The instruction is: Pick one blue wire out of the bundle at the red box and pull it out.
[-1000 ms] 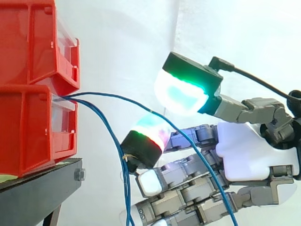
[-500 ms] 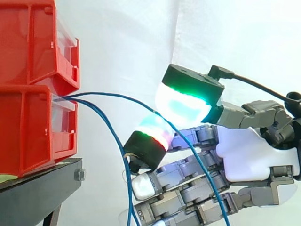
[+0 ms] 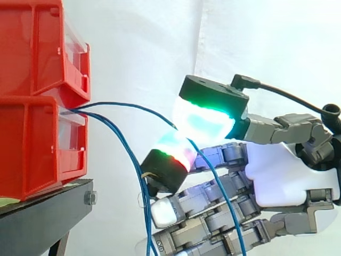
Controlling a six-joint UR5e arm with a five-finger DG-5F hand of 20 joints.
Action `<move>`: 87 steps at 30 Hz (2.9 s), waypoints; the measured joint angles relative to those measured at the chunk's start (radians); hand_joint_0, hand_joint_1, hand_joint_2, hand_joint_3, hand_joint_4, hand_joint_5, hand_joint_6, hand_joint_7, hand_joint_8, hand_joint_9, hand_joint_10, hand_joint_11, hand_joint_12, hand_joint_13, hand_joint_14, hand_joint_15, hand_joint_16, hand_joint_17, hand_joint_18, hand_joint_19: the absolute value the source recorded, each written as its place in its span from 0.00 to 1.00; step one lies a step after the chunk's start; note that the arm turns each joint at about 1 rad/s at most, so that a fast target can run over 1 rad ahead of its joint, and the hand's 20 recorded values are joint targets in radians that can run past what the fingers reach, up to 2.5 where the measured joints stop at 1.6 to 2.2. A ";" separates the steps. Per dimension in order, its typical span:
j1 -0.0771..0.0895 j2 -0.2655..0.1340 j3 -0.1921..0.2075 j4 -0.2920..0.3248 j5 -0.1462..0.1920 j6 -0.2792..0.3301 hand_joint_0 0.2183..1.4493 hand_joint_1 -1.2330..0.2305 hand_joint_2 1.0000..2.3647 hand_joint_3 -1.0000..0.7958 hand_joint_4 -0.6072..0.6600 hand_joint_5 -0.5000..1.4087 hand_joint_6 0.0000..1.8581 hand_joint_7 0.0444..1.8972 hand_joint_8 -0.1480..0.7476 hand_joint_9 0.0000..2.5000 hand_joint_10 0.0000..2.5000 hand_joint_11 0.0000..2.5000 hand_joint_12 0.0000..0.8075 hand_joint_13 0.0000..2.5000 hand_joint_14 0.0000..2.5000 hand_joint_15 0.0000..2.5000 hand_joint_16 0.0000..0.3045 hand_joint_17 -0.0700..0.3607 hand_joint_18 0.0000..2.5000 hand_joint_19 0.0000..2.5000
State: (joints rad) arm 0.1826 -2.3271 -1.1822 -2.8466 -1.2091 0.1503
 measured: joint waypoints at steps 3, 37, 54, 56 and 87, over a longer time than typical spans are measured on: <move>0.000 0.000 0.000 0.001 0.000 0.000 0.26 0.45 0.00 0.47 0.47 0.20 0.48 0.59 0.52 0.38 0.00 0.20 0.61 0.24 0.00 0.12 0.24 0.55 0.21 0.14; 0.000 0.000 -0.002 0.003 -0.002 0.000 0.22 0.65 0.00 0.30 0.57 0.22 0.39 0.61 0.51 0.39 0.01 0.19 0.55 0.23 0.00 0.12 0.21 0.50 0.17 0.15; 0.000 0.000 -0.003 0.000 -0.003 0.000 0.11 0.41 0.00 0.28 0.65 0.26 0.41 0.51 0.58 0.40 0.00 0.16 0.62 0.23 0.00 0.11 0.25 0.57 0.20 0.13; 0.000 0.000 -0.004 -0.001 -0.003 0.000 0.10 0.37 0.00 0.28 0.66 0.26 0.41 0.51 0.58 0.39 0.00 0.15 0.62 0.23 0.00 0.11 0.26 0.57 0.20 0.12; 0.000 0.000 -0.007 0.003 -0.003 0.000 0.27 0.31 0.00 0.47 0.52 0.21 0.49 0.59 0.55 0.35 0.00 0.19 0.61 0.24 0.00 0.13 0.25 0.55 0.22 0.12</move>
State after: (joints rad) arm 0.1825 -2.3270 -1.1895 -2.8440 -1.2125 0.1503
